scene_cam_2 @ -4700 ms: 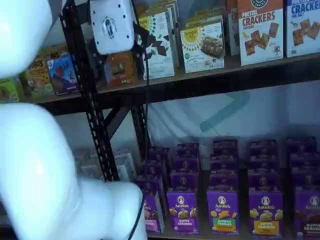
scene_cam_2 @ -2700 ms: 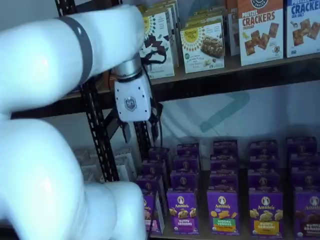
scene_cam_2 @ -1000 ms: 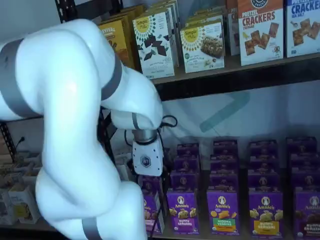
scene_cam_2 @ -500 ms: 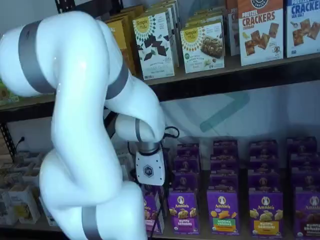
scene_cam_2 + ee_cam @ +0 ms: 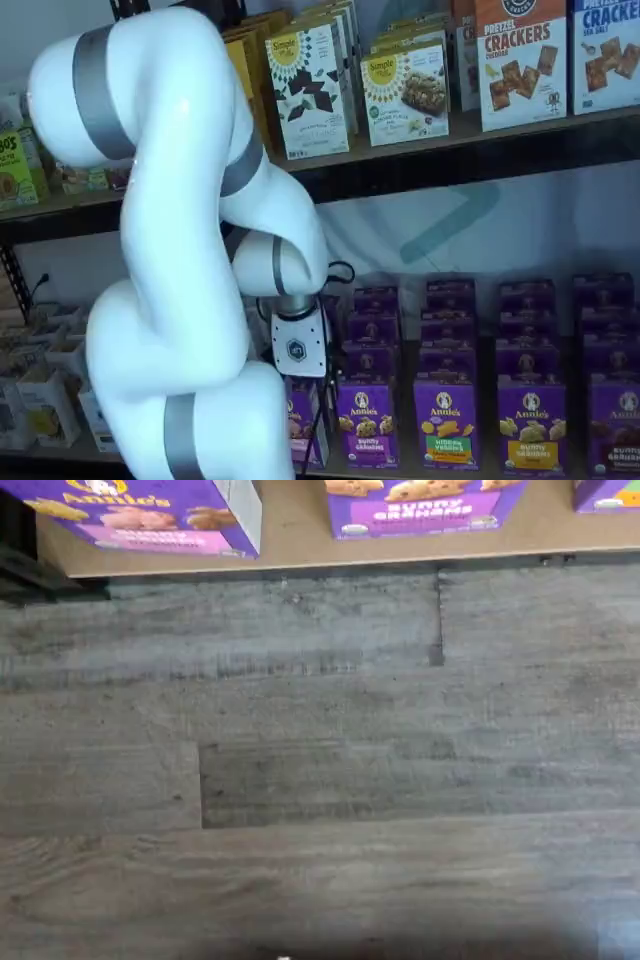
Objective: Pick up the purple box with a pink patch in the middle, on the bottom shelf, the first box from the left
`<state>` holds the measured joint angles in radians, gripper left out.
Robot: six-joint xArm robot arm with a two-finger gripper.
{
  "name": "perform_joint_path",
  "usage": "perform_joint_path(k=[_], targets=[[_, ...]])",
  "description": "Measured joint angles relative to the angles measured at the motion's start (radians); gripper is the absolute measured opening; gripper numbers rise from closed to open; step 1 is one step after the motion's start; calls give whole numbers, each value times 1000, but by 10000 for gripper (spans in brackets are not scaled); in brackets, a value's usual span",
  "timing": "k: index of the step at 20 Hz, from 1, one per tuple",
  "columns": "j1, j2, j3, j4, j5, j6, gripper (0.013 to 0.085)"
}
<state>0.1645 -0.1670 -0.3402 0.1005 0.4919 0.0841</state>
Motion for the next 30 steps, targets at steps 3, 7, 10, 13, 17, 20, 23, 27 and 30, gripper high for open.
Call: perform_joint_path(k=[3,7,10,13,17,20,23,27,30], targets=[[11,53,-32,-9,-24,18,850],[27,132,-90,-43,-36,64,850],[43,191,-130,-46,-61,81,850],[61,248,-170,-68,-83,117,850],[84,306,-215,-118,-107,187,850],[105,344,-250,-121,-125,209,850],[124,381,-289,-109,-124,217,850],[142,439,-352,-92,-115,220,850],[147,481,-395,-81,-104,215,850]])
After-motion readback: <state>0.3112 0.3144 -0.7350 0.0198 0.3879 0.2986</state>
